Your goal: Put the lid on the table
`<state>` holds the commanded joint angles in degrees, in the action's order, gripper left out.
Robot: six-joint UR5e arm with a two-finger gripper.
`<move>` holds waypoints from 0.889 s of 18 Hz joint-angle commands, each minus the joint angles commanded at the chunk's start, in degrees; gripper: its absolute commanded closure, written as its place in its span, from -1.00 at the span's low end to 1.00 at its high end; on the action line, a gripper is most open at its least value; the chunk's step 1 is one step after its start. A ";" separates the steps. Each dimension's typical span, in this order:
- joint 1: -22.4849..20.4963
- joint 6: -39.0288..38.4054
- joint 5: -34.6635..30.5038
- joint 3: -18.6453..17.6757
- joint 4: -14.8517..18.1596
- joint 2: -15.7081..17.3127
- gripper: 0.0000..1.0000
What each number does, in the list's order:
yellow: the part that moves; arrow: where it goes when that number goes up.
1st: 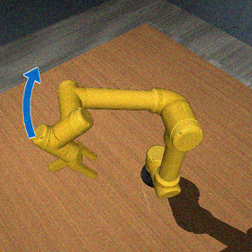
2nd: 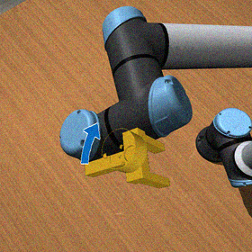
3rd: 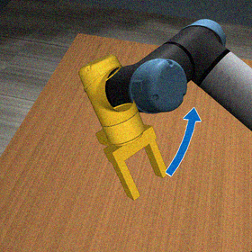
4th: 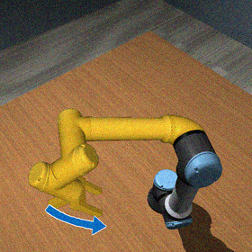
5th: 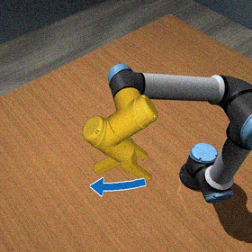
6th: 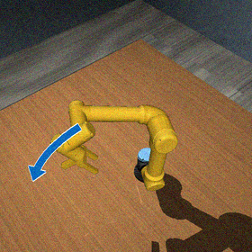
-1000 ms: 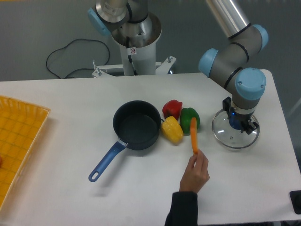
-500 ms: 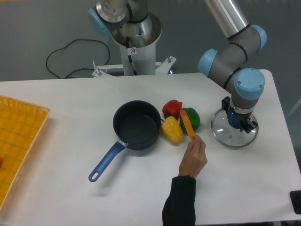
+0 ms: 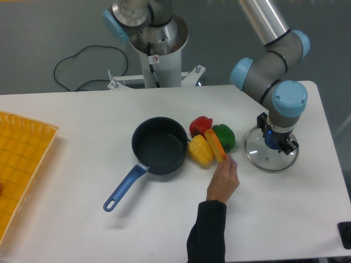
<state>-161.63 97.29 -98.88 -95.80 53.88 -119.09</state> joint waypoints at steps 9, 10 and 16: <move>0.35 -0.44 -0.09 0.79 0.35 0.35 -1.00; 0.44 -0.44 -0.09 0.88 0.44 0.61 -1.00; 3.16 -0.44 0.35 3.34 1.05 2.19 -1.00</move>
<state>-158.47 96.86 -98.53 -92.46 54.93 -116.90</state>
